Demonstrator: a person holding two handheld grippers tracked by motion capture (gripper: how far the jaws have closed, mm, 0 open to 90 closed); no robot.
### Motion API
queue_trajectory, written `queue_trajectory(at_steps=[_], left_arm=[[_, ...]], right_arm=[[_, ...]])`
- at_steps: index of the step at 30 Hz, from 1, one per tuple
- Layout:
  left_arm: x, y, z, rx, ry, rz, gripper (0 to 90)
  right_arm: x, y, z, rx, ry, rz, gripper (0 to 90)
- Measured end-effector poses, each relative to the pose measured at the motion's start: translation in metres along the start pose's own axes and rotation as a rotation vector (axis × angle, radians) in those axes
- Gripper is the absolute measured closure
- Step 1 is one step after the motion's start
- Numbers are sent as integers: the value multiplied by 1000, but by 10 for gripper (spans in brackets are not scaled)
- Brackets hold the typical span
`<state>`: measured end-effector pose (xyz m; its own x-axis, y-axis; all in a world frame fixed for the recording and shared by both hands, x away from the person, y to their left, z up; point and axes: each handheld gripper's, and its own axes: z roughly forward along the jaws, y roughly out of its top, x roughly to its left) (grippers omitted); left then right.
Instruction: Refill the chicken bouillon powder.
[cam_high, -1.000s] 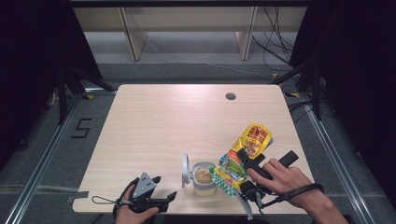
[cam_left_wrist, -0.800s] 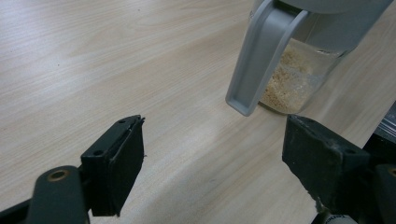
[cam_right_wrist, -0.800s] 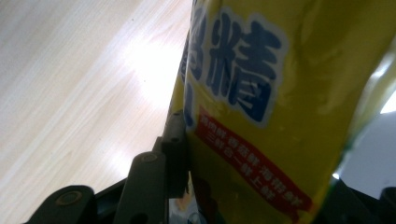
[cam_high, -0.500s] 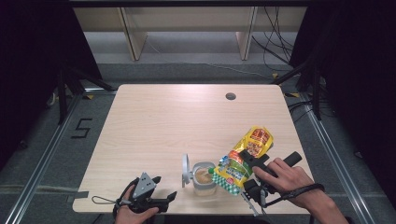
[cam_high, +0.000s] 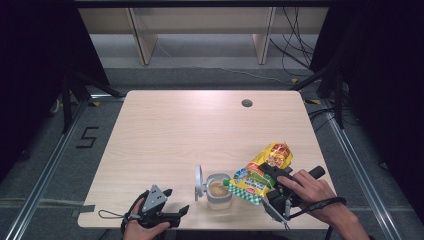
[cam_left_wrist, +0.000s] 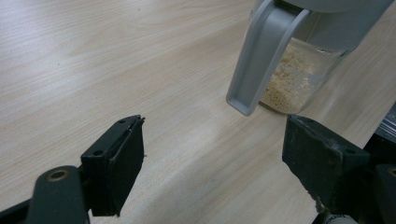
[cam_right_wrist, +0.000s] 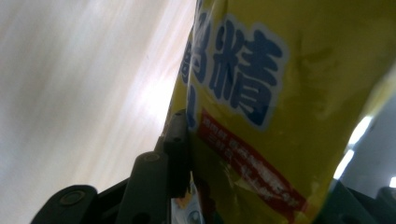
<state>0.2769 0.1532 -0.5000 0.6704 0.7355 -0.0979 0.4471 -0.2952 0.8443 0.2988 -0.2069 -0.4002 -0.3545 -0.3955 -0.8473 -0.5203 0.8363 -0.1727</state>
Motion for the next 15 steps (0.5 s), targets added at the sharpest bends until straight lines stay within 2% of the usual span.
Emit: queue_trajectory(at_steps=[1,2,5,6,7,8,9,10,11,12,13,15], left_arm=[[0,0,0,-1,0,-2,203],[0,0,0,0,1,-1,203],[0,0,0,0,2,0,203],[0,0,0,1,1,0,203],[-1,0,0,-1,3,-29,203],[-1,0,0,-1,3,-22,203],[0,0,-1,9,4,2,203],[1,0,-1,8,3,8,203],[-1,0,-1,3,3,-23,204],[-1,0,-1,1,3,-24,203],[-1,0,-1,1,7,-24,203],[0,1,-2,8,11,7,203]], right_arm=[[4,-1,0,14,10,49,652],[4,-1,2,9,0,20,654],[6,-3,1,-10,7,57,660],[8,-5,2,-35,7,94,661],[5,-6,2,-46,4,69,663],[9,-6,2,-41,11,130,665],[10,-7,2,-43,16,138,666],[9,-8,3,-53,16,114,668],[10,-9,4,-60,17,141,670],[12,-11,4,-75,15,166,671],[11,-12,5,-78,31,164,672],[11,-14,4,-79,38,175,675]])
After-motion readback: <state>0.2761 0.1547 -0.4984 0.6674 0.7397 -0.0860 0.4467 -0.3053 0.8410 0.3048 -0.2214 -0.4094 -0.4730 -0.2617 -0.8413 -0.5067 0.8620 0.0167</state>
